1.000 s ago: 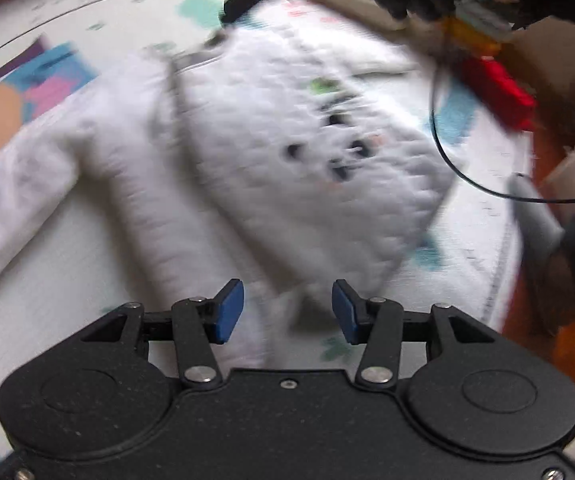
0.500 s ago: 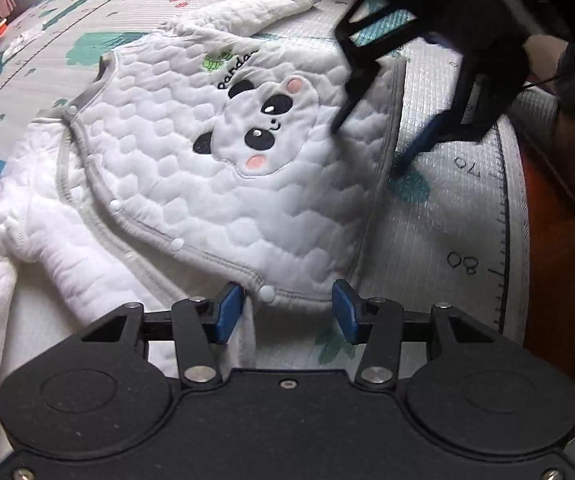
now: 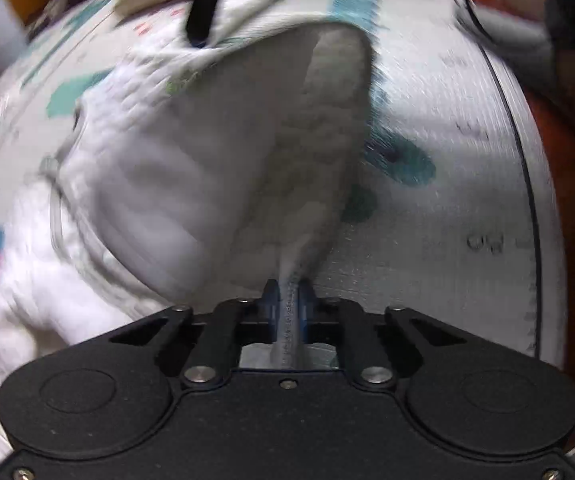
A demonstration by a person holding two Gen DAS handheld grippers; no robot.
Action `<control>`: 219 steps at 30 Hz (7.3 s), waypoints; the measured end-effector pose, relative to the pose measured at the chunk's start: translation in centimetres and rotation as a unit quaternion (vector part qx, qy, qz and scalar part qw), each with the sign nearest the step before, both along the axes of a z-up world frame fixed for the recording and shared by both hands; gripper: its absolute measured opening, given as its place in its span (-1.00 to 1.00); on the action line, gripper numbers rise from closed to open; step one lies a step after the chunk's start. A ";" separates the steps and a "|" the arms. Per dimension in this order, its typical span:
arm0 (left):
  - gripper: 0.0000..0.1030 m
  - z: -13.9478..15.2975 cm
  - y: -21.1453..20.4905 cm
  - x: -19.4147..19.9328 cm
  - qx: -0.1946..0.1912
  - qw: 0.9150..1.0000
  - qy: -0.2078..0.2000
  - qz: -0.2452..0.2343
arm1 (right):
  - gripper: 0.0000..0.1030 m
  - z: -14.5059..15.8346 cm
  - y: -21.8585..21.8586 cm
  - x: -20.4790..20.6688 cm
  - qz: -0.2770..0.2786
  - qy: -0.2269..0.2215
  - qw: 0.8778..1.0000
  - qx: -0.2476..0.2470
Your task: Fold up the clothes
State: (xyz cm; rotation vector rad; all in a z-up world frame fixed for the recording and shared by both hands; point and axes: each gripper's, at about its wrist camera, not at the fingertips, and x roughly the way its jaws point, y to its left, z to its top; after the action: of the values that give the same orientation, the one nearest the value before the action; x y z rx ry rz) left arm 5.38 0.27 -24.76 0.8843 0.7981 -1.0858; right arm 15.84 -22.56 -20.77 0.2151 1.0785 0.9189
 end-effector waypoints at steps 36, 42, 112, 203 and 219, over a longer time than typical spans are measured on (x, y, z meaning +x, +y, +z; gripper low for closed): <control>-0.34 4.2 -4.1 25.6 0.012 0.991 0.123 0.054 | 0.21 -2.5 -5.6 -6.8 -0.141 -0.003 0.987 -0.079; -0.70 7.5 -2.4 26.7 -0.028 0.989 0.135 0.062 | 0.35 -2.4 -6.2 -8.0 -0.117 -0.008 0.991 -0.062; -0.26 8.7 -1.6 26.5 -0.026 0.982 0.094 0.162 | 0.39 -2.9 9.8 -17.7 0.253 -0.203 0.934 -0.149; -0.16 3.9 8.3 11.6 -0.154 0.937 0.257 0.180 | -0.23 -3.5 4.6 -11.6 0.143 -0.129 0.980 -0.056; -0.16 2.8 7.2 16.5 -0.167 0.943 0.125 0.261 | -0.22 -1.9 7.8 -10.6 0.121 -0.213 0.966 -0.078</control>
State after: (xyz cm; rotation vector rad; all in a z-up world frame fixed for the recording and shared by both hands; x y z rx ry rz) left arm 21.85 7.50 -22.01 0.2222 0.9559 -0.8296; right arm 5.20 -14.74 -22.67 -0.2432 0.7789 1.0348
